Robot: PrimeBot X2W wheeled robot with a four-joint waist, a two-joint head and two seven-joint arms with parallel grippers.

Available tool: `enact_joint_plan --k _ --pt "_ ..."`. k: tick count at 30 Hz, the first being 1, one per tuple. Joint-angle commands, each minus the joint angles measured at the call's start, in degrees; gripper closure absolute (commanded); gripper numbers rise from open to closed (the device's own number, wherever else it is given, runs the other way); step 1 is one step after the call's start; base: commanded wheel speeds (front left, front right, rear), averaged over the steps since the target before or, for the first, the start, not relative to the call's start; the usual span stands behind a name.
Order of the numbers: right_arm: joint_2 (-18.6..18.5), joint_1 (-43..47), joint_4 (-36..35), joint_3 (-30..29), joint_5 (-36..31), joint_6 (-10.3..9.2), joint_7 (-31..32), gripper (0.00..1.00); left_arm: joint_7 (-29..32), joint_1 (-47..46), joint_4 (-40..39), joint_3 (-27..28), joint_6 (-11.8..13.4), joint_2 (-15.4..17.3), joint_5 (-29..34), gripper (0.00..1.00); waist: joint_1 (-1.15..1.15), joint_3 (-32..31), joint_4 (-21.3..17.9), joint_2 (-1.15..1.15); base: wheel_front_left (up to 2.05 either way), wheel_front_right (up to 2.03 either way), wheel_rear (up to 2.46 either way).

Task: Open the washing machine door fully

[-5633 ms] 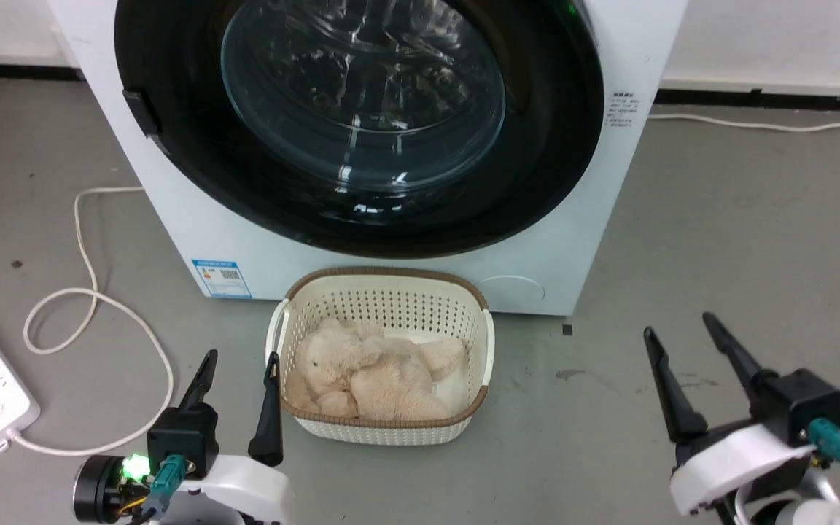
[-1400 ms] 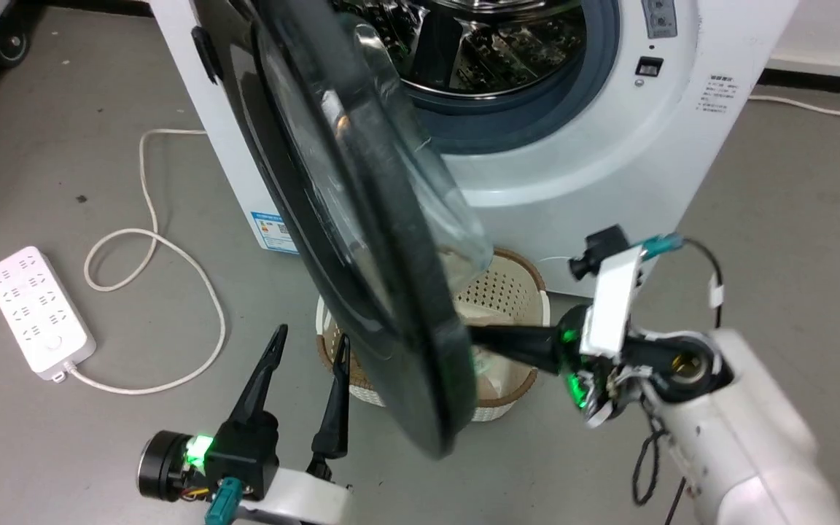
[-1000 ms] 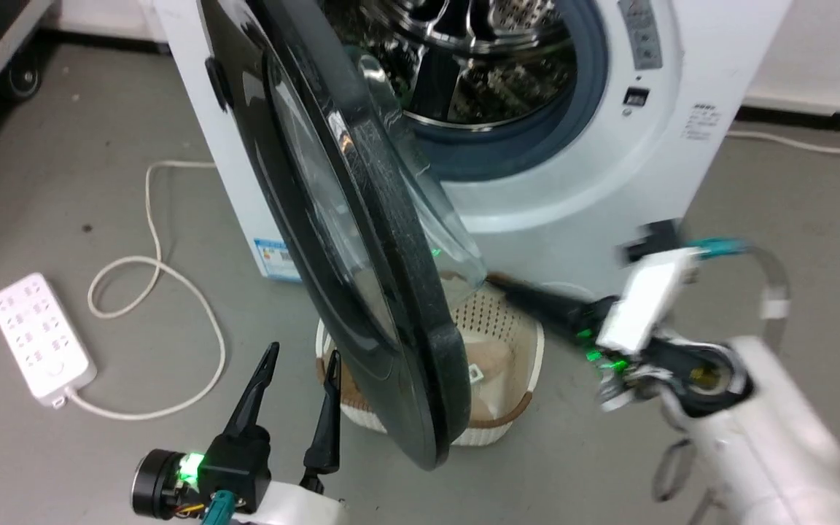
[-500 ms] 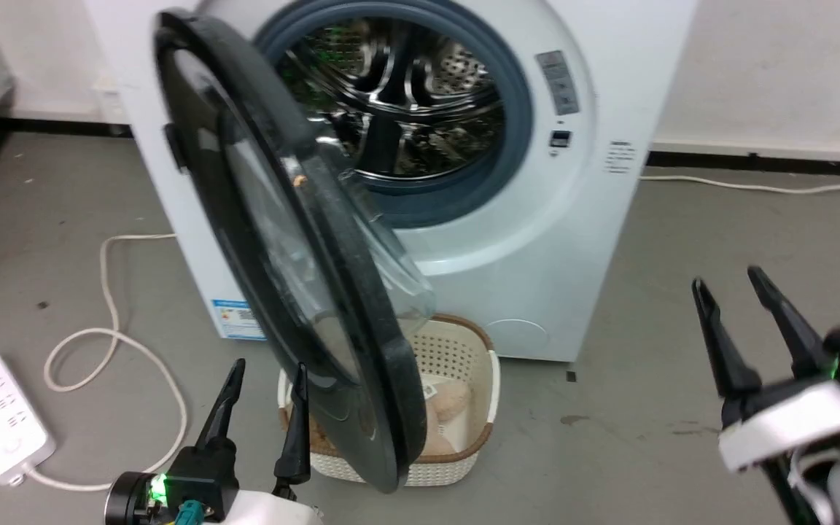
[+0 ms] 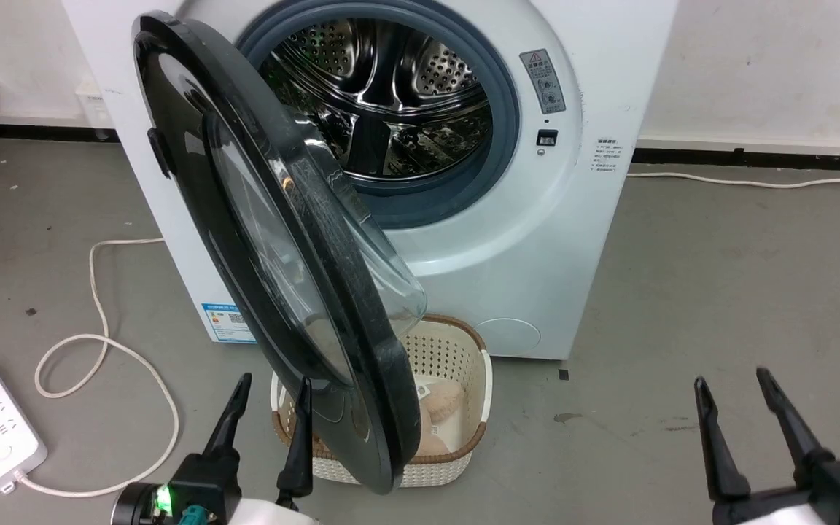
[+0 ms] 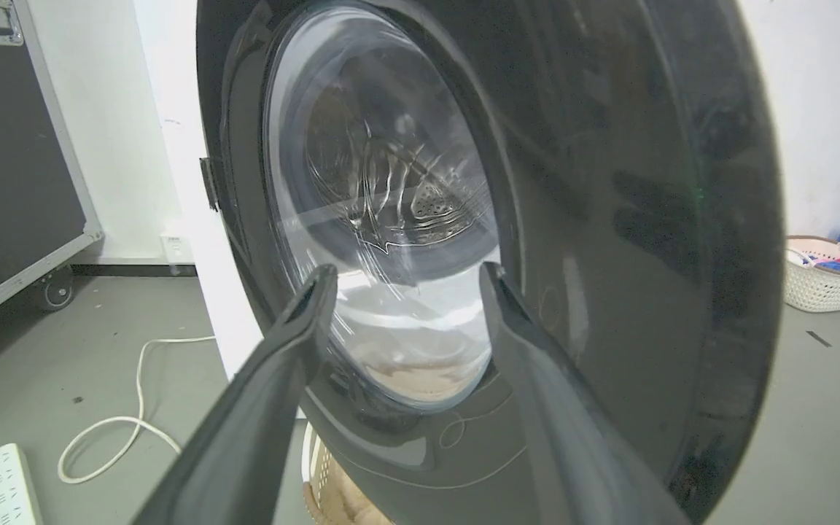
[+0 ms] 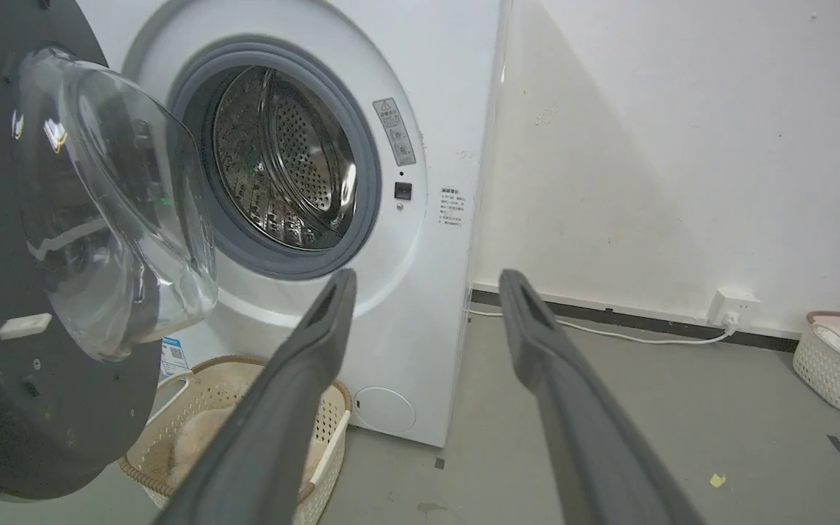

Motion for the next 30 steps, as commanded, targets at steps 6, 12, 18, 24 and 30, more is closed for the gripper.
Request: enact_joint_plan --k 6,12,18,24,30 --pt "0.60 1.45 1.35 0.64 0.45 -0.04 -0.85 0.00 -0.30 0.64 1.37 -0.10 -0.34 0.03 -0.20 0.00 0.00 0.05 -0.28 0.00 0.00 0.00 0.00" --pt "0.62 1.08 2.48 0.86 1.74 -0.04 -1.05 0.00 -0.30 0.59 1.53 -0.43 -0.48 -0.03 -0.21 0.75 0.00 0.10 -0.63 0.00 0.00 0.00 0.00" --pt "0.62 0.86 2.85 0.72 2.23 -0.04 -1.19 0.00 -0.30 -0.36 -2.78 1.88 0.91 -0.04 -1.15 1.00 0.00 0.16 -0.69 0.00 0.00 0.00 0.00" --pt "0.63 0.51 2.82 0.17 2.51 -0.04 -1.28 0.00 -0.30 -3.25 -11.63 4.44 2.59 -0.16 -2.47 1.00 0.00 -0.20 -0.52 0.00 0.00 0.00 0.00" --pt "0.63 0.46 2.92 -0.09 2.33 -0.04 -1.30 0.00 -0.30 -9.52 -21.71 3.65 3.47 -0.22 -2.60 1.00 0.00 -0.81 -0.20 0.00 0.00 0.00 0.00"
